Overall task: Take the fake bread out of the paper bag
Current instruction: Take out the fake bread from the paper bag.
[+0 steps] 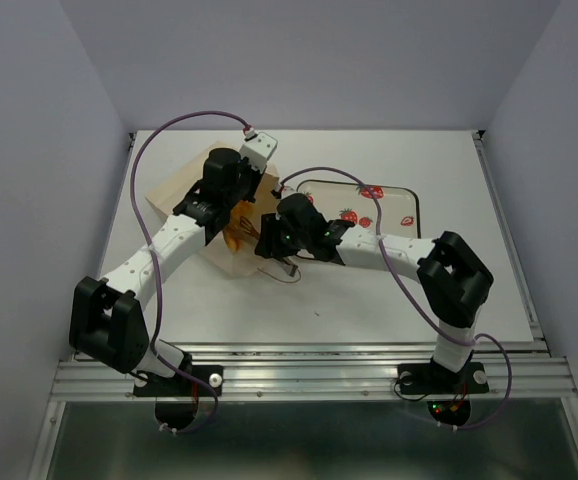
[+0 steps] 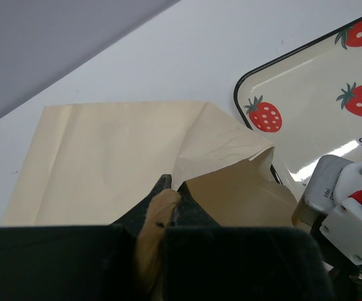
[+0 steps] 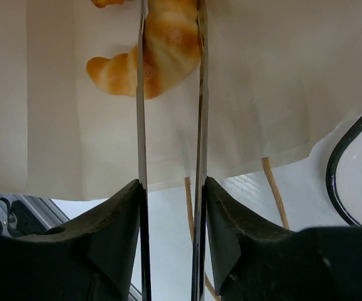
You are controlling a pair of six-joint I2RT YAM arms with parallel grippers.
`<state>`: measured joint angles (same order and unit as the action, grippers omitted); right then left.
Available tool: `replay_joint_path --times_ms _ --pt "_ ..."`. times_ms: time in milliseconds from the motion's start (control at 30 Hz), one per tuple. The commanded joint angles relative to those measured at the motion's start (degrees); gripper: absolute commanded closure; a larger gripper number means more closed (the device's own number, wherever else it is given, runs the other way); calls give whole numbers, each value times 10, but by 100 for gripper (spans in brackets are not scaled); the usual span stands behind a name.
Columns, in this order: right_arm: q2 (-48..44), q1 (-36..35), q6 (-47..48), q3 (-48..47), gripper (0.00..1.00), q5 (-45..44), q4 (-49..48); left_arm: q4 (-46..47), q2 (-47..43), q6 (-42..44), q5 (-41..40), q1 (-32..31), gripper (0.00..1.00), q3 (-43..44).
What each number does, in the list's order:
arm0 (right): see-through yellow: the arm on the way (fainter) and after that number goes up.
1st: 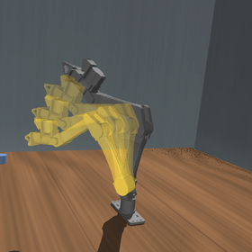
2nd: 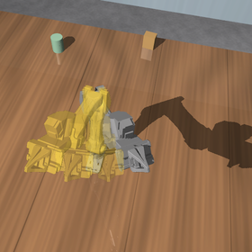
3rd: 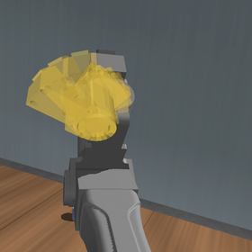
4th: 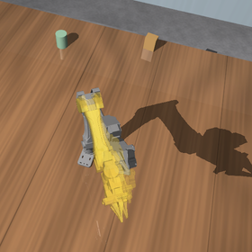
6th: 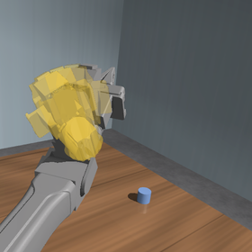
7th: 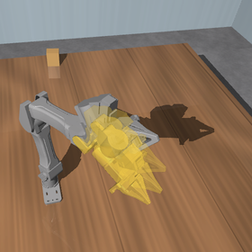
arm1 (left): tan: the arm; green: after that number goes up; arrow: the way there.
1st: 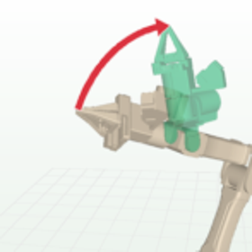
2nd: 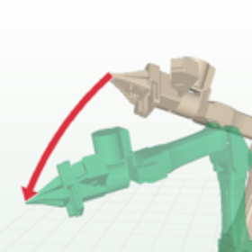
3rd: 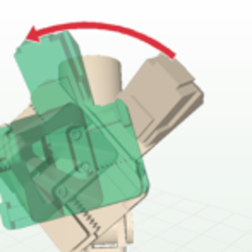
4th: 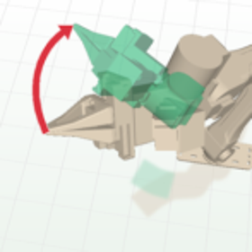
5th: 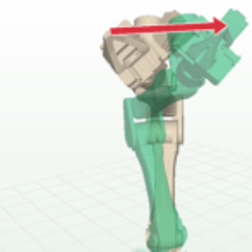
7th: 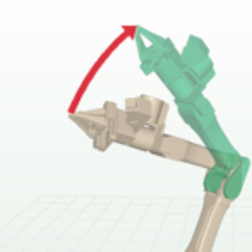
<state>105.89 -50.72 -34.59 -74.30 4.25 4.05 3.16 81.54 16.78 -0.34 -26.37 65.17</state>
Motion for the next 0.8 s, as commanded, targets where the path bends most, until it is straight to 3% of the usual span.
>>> replay_joint_path --times_ms 0,133,400,767 --pt "-12 -11 -7 -28 57 -26 8 33 -27 -10 -5 -8 100 8" --pt "-57 -11 6 -12 70 -40 5 36 -27 -12 -12 -7 100 6" --pt "-132 -11 18 38 71 -99 4 40 -30 -17 -23 -8 100 -3" --pt "-319 -11 51 160 73 -65 79 37 -38 -22 -40 -7 100 -7"
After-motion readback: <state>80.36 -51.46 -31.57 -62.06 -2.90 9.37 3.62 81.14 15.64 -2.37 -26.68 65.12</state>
